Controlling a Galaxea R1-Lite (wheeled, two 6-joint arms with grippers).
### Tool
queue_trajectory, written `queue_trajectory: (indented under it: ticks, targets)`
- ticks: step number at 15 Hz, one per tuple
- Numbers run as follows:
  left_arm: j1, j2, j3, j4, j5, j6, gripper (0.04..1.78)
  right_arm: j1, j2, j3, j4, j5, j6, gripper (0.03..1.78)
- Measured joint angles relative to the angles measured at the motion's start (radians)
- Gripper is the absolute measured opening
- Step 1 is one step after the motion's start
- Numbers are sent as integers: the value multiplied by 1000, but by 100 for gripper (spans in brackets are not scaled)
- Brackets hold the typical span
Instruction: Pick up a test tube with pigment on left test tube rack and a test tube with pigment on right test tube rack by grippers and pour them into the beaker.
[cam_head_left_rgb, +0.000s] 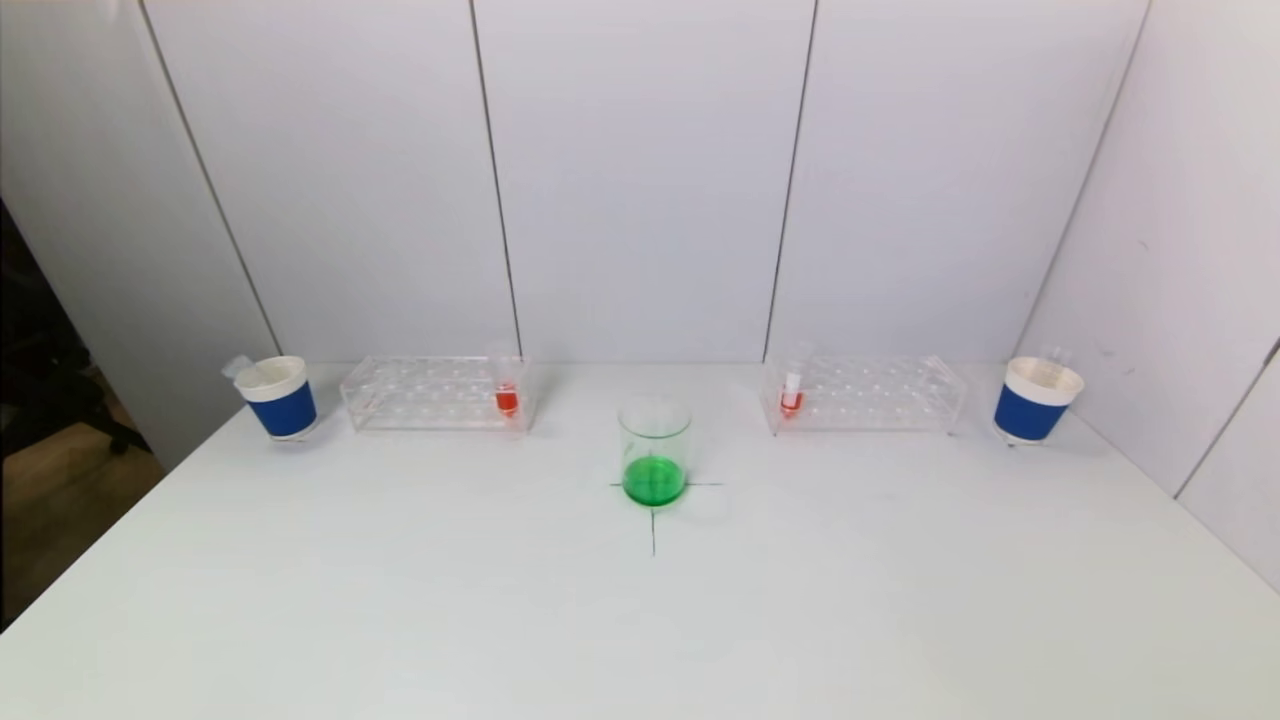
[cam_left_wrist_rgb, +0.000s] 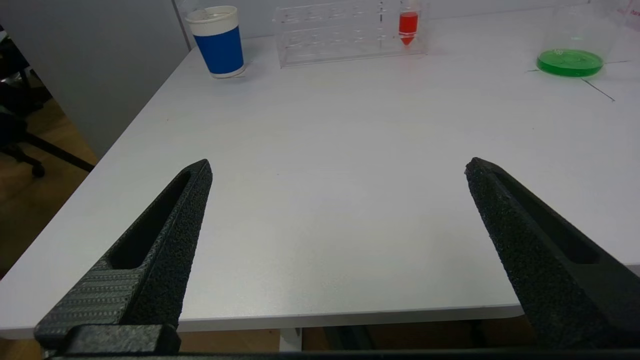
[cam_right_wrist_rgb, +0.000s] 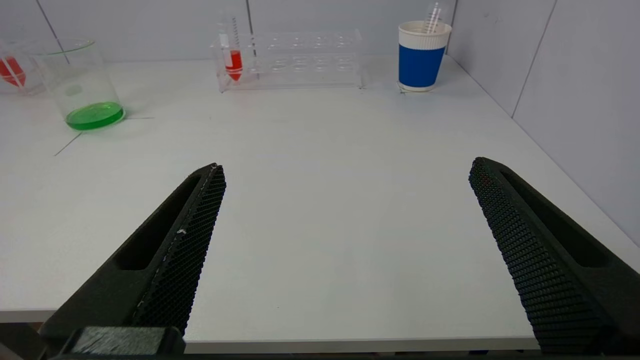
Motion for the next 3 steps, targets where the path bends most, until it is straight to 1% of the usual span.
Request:
queue_trajectory:
  ticks: [3]
  targets:
    - [0,0,0,0,0,-1,177,0,0,0,0,0,0,177]
